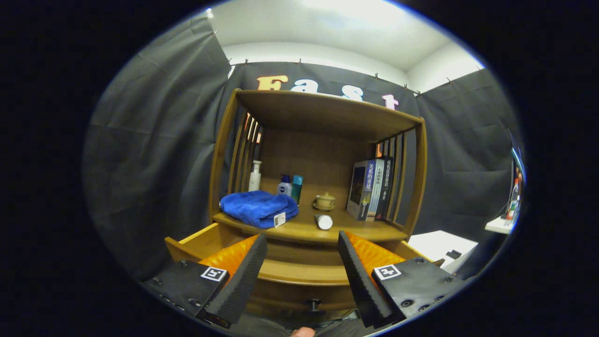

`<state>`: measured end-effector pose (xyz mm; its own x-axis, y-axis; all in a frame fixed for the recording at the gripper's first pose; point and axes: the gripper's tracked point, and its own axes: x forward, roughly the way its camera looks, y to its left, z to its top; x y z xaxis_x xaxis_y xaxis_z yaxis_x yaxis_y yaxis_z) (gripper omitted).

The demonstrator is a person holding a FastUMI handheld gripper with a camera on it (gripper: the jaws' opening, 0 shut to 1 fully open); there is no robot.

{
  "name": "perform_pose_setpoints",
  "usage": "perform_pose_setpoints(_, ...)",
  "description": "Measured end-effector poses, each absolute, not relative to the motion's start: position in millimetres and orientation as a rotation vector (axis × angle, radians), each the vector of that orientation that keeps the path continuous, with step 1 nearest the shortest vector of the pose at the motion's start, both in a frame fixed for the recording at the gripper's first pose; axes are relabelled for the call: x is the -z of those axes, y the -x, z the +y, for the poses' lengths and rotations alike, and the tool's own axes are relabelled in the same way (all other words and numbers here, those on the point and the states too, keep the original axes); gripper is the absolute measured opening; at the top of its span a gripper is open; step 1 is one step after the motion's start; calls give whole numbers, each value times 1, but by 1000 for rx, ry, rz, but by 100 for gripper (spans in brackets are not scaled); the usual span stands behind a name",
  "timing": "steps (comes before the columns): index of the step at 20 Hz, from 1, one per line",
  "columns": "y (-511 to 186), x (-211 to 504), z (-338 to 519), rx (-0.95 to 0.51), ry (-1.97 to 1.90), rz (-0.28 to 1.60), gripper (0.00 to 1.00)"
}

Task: Pull open the drawer, take out the items inside it, and place them on the countertop above the cabinet.

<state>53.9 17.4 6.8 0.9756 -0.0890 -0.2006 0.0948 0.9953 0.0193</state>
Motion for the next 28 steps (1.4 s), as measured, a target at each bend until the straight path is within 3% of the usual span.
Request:
perform_pose_setpoints(15,-22,98,-2,156,-88,370,98)
perform_pose_setpoints(28,-35,121,-20,162,-157,409,98)
